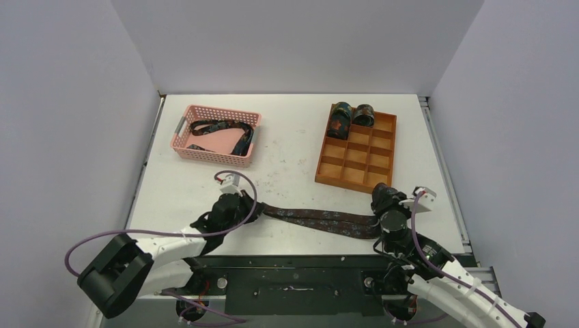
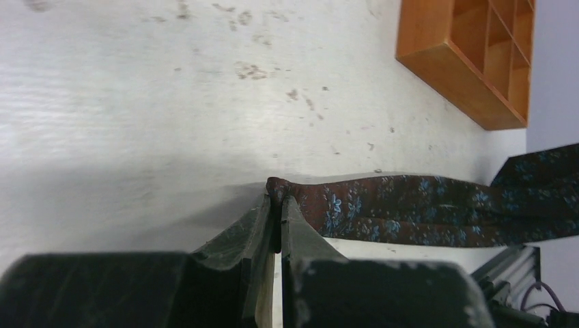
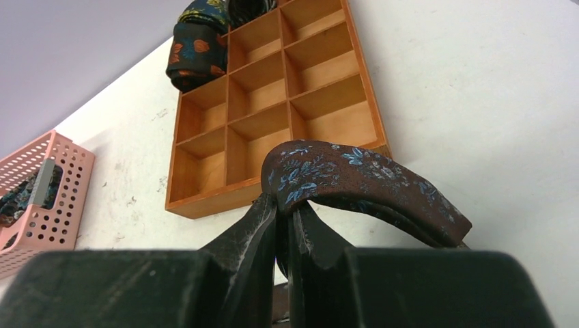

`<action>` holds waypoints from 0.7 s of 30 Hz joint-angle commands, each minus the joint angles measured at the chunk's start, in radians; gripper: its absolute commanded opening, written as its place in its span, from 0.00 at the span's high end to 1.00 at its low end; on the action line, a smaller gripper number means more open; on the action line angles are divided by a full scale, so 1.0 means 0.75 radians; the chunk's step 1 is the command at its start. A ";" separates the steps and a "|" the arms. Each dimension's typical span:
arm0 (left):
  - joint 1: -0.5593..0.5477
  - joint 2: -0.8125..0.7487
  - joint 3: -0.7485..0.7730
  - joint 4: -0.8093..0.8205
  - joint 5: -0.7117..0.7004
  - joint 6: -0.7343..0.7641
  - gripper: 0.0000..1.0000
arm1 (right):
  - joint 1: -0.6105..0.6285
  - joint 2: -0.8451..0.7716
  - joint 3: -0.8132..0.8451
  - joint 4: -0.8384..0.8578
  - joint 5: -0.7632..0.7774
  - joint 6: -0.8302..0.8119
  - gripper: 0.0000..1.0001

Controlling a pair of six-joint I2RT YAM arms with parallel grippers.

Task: Roll the ties
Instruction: Flatten out the tie at the center of the board.

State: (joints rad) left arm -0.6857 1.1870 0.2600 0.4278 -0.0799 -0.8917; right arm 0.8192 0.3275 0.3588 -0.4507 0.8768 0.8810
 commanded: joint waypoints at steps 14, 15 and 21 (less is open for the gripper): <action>-0.031 -0.939 -0.283 -0.265 -0.584 -0.020 1.00 | 0.002 0.004 0.014 0.286 0.144 -0.266 0.95; -0.030 -0.955 -0.283 -0.261 -0.594 -0.009 1.00 | 0.000 0.005 0.016 0.320 0.152 -0.291 0.95; -0.029 -0.930 -0.259 -0.295 -0.599 -0.001 1.00 | -0.002 0.055 -0.038 0.388 0.172 -0.224 0.95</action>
State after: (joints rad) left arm -0.7052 0.4767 0.0452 0.2287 -0.4973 -0.9138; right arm 0.8192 0.3439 0.3325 -0.2436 0.9493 0.7136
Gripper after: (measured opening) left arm 0.028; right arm 0.093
